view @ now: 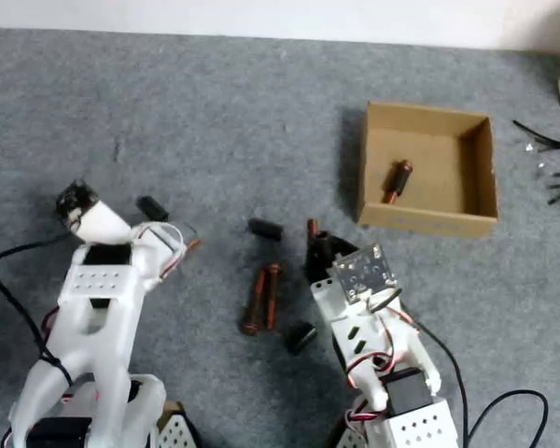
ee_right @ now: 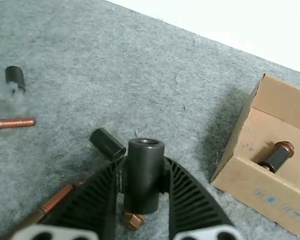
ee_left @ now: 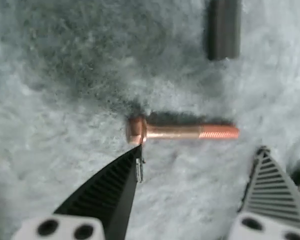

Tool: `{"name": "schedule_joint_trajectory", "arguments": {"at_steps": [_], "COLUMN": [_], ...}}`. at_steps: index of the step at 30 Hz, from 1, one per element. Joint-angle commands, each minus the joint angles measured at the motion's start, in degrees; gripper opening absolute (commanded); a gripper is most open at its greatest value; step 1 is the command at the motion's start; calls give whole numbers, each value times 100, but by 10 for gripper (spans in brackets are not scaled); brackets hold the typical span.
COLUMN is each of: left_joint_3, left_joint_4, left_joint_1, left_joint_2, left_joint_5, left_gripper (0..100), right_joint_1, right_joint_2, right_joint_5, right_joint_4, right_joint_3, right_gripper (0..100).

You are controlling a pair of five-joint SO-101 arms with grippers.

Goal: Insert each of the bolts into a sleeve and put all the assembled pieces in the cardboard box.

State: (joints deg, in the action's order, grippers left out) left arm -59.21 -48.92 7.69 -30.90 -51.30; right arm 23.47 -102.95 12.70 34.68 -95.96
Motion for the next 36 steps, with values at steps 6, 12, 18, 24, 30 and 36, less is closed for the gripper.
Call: {"name": "schedule_joint_trajectory", "arguments": {"at_steps": [6, 12, 18, 24, 30, 36], "left_joint_3": [-321, -268, -31, 602, 778, 787], "left_joint_4": [853, 862, 958, 853, 668, 659], "left_joint_1": [-22, -110, -92, -110, -40, 268], "left_joint_2": [-189, 22, 1182, 2202, 2343, 2343], "left_joint_5": [-914, -993, -1002, -1196, -1204, -1486], "left_gripper": [316, 316, 316, 316, 316, 312], "right_joint_1": [-75, -75, -75, -75, -75, -75], "right_joint_2": [-40, -40, -40, -40, -40, -40], "right_joint_5": [62, 62, 62, 62, 62, 62], "right_joint_4": [-101, -101, -101, -101, -101, -101], "right_joint_3": [-796, -796, -796, -796, -796, -796], "right_gripper": [10, 10, 10, 10, 10, 10]}}
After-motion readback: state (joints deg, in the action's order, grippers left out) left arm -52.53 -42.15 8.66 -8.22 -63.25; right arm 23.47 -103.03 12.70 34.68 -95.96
